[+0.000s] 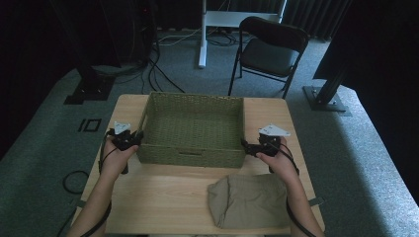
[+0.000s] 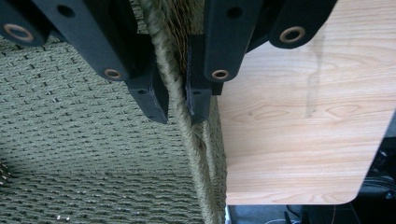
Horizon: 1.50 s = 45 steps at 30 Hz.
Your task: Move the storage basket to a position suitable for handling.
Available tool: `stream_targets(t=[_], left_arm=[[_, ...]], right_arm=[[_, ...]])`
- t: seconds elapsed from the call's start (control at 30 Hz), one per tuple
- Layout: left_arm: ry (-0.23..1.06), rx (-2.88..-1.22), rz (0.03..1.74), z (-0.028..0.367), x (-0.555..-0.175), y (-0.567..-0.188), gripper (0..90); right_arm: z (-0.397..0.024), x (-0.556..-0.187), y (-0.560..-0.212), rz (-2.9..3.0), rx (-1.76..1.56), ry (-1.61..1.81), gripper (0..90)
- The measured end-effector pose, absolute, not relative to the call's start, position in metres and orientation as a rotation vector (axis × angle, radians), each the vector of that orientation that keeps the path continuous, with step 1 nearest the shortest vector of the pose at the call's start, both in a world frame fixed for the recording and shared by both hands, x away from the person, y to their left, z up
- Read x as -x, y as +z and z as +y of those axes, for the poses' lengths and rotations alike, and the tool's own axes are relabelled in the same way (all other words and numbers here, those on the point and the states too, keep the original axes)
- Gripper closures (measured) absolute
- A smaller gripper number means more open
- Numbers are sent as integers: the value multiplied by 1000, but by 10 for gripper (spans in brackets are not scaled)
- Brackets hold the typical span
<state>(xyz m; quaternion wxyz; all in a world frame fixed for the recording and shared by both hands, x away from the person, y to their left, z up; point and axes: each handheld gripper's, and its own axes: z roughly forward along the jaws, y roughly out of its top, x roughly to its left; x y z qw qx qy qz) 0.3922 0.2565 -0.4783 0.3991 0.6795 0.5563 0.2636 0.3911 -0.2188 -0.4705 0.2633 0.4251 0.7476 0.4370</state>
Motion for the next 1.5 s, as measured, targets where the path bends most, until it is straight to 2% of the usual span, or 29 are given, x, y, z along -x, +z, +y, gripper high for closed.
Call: stream_targets(t=[1.5], left_arm=[[576, -1814, 1304, 156, -418, -476, 749]], right_arm=[[-316, -399, -472, 1833, -1353, 1057, 124]])
